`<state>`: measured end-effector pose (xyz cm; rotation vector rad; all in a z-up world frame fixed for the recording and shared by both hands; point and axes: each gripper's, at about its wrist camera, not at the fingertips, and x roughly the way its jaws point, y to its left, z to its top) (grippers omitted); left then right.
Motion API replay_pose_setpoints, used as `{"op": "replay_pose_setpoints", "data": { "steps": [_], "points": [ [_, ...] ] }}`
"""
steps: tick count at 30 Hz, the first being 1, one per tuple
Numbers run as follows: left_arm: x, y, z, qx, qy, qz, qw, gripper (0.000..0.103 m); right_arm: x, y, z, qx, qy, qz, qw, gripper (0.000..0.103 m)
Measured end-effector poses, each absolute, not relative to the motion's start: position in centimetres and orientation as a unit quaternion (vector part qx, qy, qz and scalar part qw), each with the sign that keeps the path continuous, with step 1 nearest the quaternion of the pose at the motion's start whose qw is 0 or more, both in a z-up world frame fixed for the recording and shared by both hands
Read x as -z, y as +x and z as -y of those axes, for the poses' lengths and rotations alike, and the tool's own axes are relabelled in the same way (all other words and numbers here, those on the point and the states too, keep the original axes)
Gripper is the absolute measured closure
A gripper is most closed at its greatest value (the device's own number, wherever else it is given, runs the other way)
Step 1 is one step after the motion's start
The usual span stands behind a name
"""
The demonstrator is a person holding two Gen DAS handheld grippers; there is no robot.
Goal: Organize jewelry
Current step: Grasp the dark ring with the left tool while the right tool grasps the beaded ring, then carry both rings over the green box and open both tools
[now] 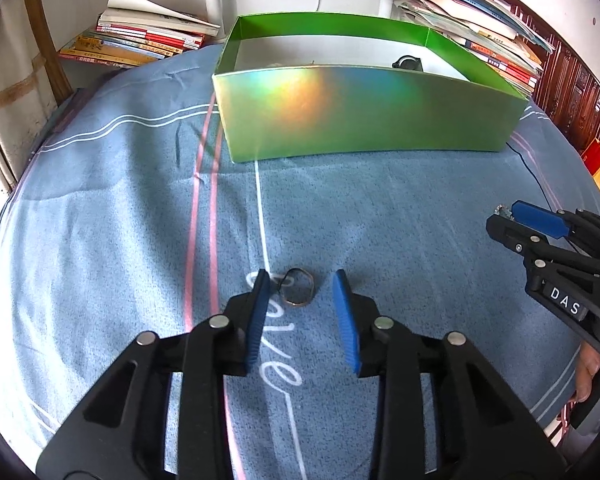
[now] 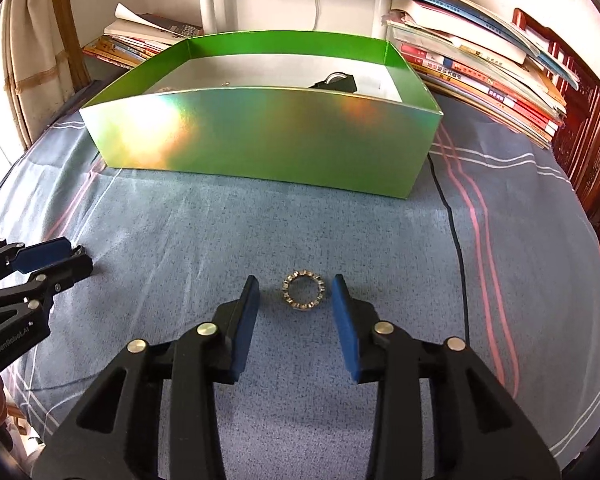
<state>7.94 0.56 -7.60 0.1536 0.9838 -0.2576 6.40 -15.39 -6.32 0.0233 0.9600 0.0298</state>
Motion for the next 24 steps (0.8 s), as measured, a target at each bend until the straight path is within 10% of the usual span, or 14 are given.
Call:
{"op": "replay_pose_setpoints", "data": {
  "steps": [24],
  "points": [
    [4.0,8.5,-0.1,0.129,0.081,-0.426,0.892,0.083,2.0,6.6,16.0,-0.006,0.011,-0.416,0.909,0.082]
  ]
}}
